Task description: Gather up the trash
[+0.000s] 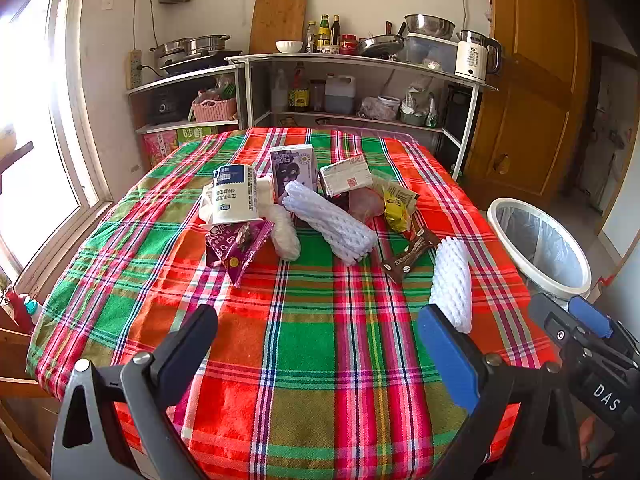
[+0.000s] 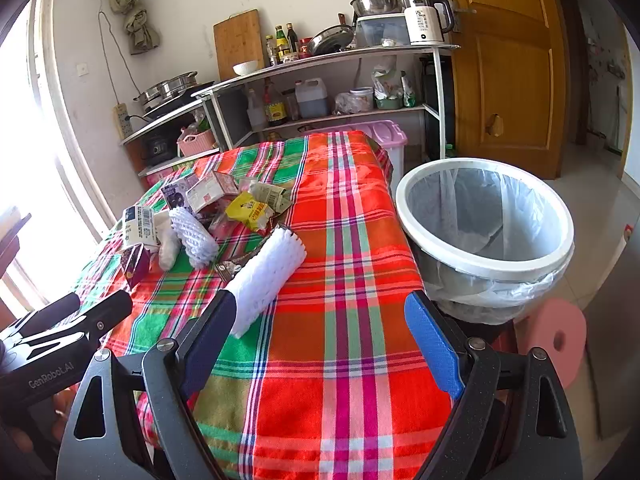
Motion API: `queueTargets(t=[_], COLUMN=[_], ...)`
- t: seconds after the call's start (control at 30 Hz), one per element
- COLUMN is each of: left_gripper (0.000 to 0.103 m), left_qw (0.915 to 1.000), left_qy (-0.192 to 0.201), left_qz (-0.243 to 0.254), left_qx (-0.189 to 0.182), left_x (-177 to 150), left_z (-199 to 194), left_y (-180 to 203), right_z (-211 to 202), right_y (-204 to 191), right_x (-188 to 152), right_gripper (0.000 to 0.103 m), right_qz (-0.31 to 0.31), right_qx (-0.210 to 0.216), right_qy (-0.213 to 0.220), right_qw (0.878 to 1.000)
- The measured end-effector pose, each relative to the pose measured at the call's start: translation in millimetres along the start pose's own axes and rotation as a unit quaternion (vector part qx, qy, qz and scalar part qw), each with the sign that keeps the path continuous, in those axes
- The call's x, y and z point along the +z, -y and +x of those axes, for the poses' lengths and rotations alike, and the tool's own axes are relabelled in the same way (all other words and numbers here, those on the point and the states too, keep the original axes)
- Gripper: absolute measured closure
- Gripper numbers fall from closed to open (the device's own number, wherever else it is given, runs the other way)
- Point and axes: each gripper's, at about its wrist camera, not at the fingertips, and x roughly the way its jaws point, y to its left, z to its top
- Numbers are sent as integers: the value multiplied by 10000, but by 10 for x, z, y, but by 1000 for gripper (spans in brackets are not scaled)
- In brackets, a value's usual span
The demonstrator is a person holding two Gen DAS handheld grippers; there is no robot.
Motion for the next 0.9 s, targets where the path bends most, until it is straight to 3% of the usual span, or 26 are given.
queueTargets(t=[0.63,0.9], left_gripper=[2,2], left_qw=[9999,9994], left_qy=[-117,-182], left_qz=[-75,-286], left_qx=[15,-52], left_x=[15,120], left_z=[123,286], left_y=[-96,-446], right_z=[151,371], right_y=[-87,-153], right_x=[3,109], right_gripper=[16,17], right_qz=[-179,-243], right_qx=[1,151], right_qy=[-222,-256], right_qw=[9996,9993])
